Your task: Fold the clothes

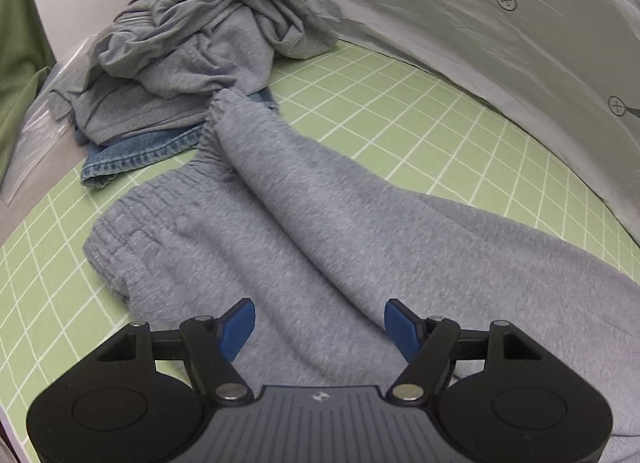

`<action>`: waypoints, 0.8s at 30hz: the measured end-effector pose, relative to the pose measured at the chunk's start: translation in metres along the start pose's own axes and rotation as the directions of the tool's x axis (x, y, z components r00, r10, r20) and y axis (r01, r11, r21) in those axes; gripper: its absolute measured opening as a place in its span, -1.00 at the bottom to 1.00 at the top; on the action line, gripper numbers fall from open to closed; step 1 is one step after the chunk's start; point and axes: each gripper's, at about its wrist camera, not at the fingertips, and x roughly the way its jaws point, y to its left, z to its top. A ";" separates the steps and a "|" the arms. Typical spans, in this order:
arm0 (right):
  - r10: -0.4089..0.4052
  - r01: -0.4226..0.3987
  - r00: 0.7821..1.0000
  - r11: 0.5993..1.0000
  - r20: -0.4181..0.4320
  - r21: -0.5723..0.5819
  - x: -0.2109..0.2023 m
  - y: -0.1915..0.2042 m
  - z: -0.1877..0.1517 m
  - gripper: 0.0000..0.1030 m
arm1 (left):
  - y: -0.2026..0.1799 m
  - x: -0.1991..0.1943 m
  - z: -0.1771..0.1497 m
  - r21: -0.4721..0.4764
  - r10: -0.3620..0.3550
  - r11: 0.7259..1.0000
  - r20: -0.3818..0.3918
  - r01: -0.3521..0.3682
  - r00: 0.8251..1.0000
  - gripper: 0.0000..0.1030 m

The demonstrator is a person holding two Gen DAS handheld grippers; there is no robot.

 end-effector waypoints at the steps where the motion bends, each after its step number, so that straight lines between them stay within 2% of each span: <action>1: 0.040 -0.040 0.999 0.999 0.007 -0.007 -0.002 0.009 0.001 0.05 | -0.003 0.002 0.000 -0.003 -0.013 1.000 -0.006 0.013 1.000 0.40; 5: 0.164 -0.164 0.985 0.986 -0.057 0.000 0.008 0.040 -0.003 0.08 | -0.015 0.013 -0.003 -0.020 -0.052 0.998 -0.039 0.052 0.998 0.40; 9: 0.188 -0.183 0.973 0.982 -0.134 0.047 0.026 0.051 -0.012 0.09 | -0.023 0.019 -0.005 -0.005 -0.065 0.998 -0.060 0.064 0.996 0.41; 10: 0.196 -0.189 0.970 0.980 -0.143 0.059 0.029 0.051 -0.013 0.18 | -0.025 0.020 -0.006 0.002 -0.066 0.998 -0.063 0.067 0.996 0.41; 11: 0.205 -0.197 0.967 0.978 -0.151 0.067 0.031 0.050 -0.015 0.42 | -0.026 0.021 -0.006 0.006 -0.068 0.998 -0.066 0.069 0.995 0.40; 13: 0.219 -0.209 0.961 0.975 -0.166 0.080 0.036 0.050 -0.018 0.72 | -0.028 0.024 -0.008 0.011 -0.073 0.997 -0.075 0.074 0.994 0.41; 15: 0.219 -0.207 0.962 0.975 -0.163 0.085 0.036 0.049 -0.020 0.75 | -0.028 0.026 -0.008 0.014 -0.072 0.997 -0.085 0.074 0.994 0.41; 17: 0.212 -0.203 0.968 0.976 -0.133 0.072 0.033 0.049 -0.019 0.98 | -0.028 0.028 -0.009 0.014 -0.068 0.997 -0.087 0.069 0.994 0.43; 20: 0.208 -0.207 0.976 0.978 -0.062 0.028 0.026 0.050 -0.016 0.99 | -0.026 0.030 -0.008 0.009 -0.065 0.998 -0.089 0.067 0.994 0.45; 24: 0.234 -0.231 0.968 0.972 -0.094 0.041 0.034 0.052 -0.016 0.99 | -0.026 0.031 -0.007 0.008 -0.062 0.998 -0.090 0.063 0.994 0.45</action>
